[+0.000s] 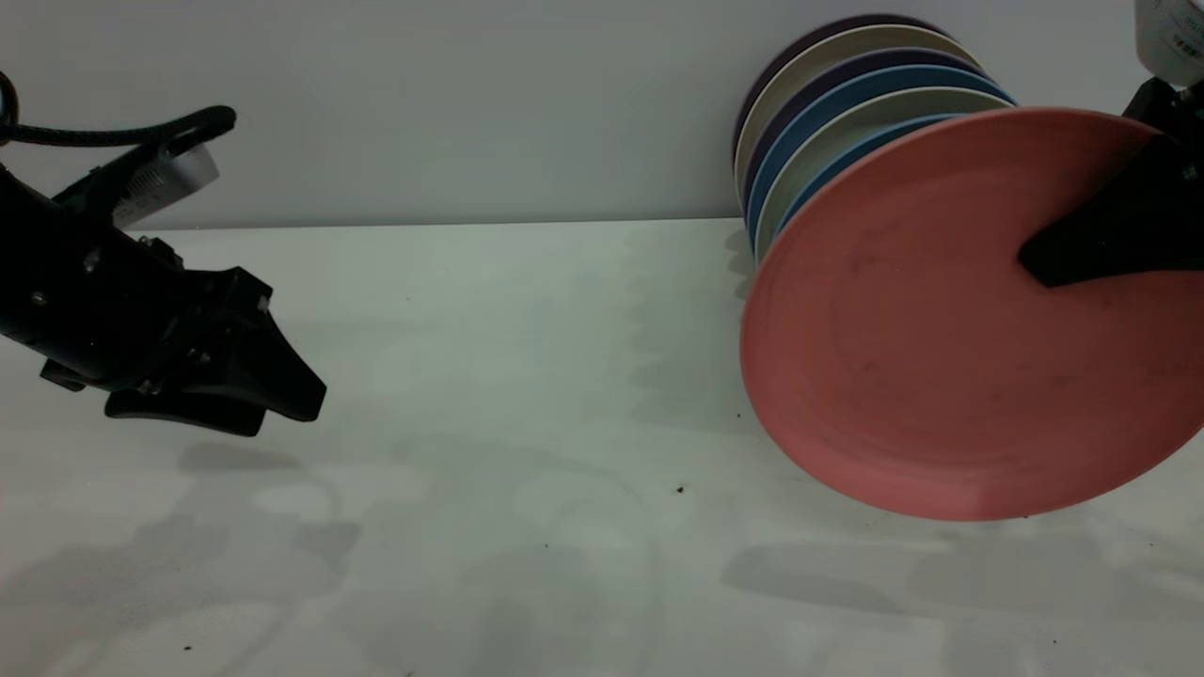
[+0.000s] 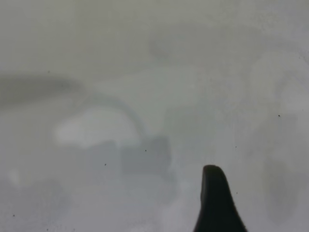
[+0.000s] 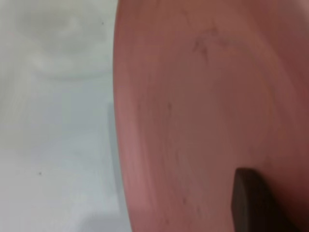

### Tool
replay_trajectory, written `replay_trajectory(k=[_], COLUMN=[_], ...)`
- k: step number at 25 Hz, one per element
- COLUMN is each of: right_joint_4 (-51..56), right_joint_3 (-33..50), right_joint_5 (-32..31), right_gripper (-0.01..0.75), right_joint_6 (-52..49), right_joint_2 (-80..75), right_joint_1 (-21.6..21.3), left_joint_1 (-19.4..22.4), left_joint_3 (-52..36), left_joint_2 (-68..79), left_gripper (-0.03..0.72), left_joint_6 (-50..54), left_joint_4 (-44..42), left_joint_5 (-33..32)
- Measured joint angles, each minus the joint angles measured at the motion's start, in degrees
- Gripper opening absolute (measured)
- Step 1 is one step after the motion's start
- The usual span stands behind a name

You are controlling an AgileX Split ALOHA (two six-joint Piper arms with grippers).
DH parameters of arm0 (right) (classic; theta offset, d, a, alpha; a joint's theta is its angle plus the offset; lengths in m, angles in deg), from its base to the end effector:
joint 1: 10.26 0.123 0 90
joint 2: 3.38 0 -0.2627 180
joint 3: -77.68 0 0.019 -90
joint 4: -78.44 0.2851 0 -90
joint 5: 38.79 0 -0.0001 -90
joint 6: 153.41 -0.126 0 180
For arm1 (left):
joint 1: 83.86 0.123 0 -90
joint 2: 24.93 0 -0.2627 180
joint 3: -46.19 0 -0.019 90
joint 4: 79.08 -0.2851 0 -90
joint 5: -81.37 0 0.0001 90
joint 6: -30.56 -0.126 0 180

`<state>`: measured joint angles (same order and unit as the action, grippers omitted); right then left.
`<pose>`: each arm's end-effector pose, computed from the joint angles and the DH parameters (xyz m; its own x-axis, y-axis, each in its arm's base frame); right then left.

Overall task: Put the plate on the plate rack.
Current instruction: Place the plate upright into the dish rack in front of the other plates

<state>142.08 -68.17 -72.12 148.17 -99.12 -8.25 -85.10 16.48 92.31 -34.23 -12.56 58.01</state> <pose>0.3158 0.0732 0.1250 -0.1171 -0.7749 -0.6212 -0.8764 0.3747 -0.3023 0.3369 -0.0532 0.0202 -0.9180 0.0217 -0.3960 0.1657 0.9282 -0.3333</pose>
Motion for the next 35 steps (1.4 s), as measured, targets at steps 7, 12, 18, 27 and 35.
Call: replay_trajectory(k=[7,12,18,27,35], right_joint_4=[-0.62,-2.08,-3.07,-13.36,-16.10], right_joint_3=[-1.93,-4.27,-8.16,-14.40,-16.02], right_joint_5=[2.72,3.39,2.83,-1.33,-3.07], right_gripper=[0.141,0.141,0.141,0.141,0.141], right_joint_6=[0.00,0.00,0.00,-8.47,-9.88], right_joint_2=[0.00,-1.15,-3.60,-4.03,-6.36], right_joint_1=[4.30,4.29,4.29,3.78,1.00], left_joint_1=[0.00,0.00,0.00,0.00,0.00], left_joint_3=[0.00,0.00,0.00,0.00,0.00], left_joint_2=[0.00,0.00,0.00,0.00,0.00], left_gripper=[0.494,0.488,0.459,0.446,0.446], left_joint_6=[0.32,1.12,1.14,1.18,1.18], left_joint_4=[0.00,0.00,-0.11,-0.34,-0.36], left_joint_5=[-0.05,-0.12,-1.10,-1.90,-2.03])
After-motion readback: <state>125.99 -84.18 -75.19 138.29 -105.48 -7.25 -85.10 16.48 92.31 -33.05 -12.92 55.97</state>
